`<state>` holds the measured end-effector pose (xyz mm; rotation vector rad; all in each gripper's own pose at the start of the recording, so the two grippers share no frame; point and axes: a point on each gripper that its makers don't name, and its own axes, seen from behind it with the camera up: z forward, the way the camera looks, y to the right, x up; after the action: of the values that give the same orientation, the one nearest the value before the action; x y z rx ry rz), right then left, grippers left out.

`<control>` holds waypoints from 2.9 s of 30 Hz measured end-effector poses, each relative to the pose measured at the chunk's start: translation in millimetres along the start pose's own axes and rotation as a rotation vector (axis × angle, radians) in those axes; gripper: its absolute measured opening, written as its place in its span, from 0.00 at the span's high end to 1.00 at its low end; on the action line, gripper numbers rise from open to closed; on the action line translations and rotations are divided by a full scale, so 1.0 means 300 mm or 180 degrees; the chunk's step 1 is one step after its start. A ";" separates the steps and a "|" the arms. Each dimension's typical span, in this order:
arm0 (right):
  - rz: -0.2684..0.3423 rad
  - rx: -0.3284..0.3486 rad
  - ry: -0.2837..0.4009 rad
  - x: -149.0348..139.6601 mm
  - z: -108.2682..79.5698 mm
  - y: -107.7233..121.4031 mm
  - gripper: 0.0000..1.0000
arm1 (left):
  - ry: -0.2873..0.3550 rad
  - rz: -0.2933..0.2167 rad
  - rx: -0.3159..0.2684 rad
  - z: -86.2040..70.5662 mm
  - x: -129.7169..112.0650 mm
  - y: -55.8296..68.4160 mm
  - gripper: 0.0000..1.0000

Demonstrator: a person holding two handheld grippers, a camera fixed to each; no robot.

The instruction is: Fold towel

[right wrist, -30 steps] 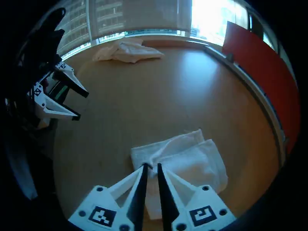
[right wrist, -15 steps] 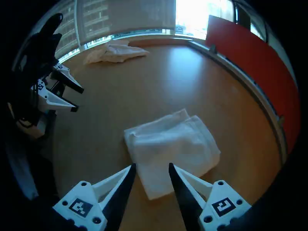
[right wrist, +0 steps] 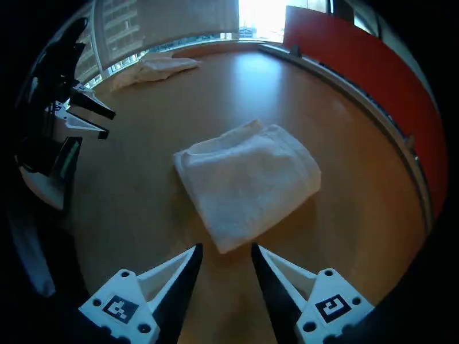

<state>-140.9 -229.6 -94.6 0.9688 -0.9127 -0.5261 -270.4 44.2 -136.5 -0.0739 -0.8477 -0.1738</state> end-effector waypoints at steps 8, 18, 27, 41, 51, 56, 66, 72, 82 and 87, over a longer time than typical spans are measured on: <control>0.0134 -0.0087 0.0009 -0.015 0.043 -0.002 0.60 | 0.0001 -0.0003 -0.0004 0.004 0.001 0.004 0.07; 0.0155 -0.0166 0.0102 -0.015 0.049 -0.005 0.84 | 0.0003 0.0004 -0.0006 0.008 0.006 0.008 0.07; 0.0135 -0.0205 0.0128 -0.011 0.042 0.003 0.96 | 0.0001 0.0020 -0.0013 0.011 0.013 0.013 0.07; 0.0006 -0.0296 0.0385 0.185 -0.095 0.072 0.96 | 0.0070 0.0057 -0.0051 0.013 0.060 0.035 0.07; -0.0055 -0.0391 0.0658 0.384 -0.245 0.137 0.96 | 0.0160 0.0109 -0.0105 0.005 0.114 0.070 0.07; -0.0028 -0.0442 0.0762 0.435 -0.315 0.163 0.96 | 0.0185 0.0126 -0.0127 0.002 0.129 0.083 0.07; 0.0085 -0.0638 0.0806 0.394 -0.450 0.269 0.96 | 0.0229 0.0175 -0.0175 -0.003 0.156 0.108 0.07; 0.0186 -0.0806 0.0796 0.326 -0.550 0.365 0.96 | 0.0226 0.0210 -0.0208 0.003 0.163 0.127 0.07; 0.0335 -0.1088 0.0729 0.179 -0.694 0.526 0.96 | 0.0223 0.0288 -0.0247 0.025 0.185 0.163 0.07; 0.0428 -0.1194 0.0686 0.100 -0.752 0.603 0.96 | 0.0220 0.0320 -0.0254 0.037 0.198 0.179 0.07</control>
<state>64.5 -57.5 18.2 0.6053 -0.6503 -0.4486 -230.3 91.1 -84.4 -0.1839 -0.7663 -0.1150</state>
